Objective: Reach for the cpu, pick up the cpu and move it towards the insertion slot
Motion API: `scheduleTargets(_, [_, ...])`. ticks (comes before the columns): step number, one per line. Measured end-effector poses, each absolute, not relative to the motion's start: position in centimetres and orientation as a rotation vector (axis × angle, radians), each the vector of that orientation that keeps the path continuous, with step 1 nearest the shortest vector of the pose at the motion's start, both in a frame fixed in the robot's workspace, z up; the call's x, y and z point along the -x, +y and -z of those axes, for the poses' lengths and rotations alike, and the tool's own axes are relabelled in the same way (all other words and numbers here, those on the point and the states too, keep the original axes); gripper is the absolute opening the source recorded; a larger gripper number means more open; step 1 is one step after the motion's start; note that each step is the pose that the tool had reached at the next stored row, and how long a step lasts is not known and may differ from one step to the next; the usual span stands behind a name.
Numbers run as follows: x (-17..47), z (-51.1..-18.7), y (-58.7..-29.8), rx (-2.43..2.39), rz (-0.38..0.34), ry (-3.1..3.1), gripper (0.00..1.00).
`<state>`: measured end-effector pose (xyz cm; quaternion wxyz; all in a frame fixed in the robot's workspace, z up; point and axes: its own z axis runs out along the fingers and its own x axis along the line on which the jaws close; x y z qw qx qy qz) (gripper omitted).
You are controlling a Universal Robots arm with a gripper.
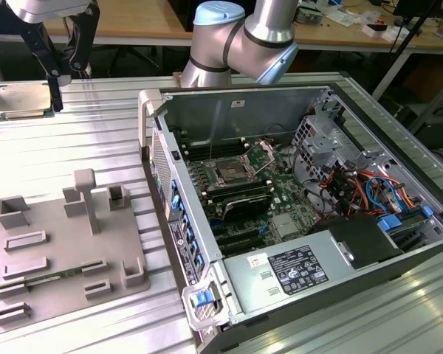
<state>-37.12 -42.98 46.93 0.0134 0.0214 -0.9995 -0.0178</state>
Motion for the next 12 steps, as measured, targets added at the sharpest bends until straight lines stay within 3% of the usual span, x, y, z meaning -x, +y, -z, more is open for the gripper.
scheduleTargets(12, [36.19, -46.75, -42.98, -0.067, 0.056, -3.114, 0.55])
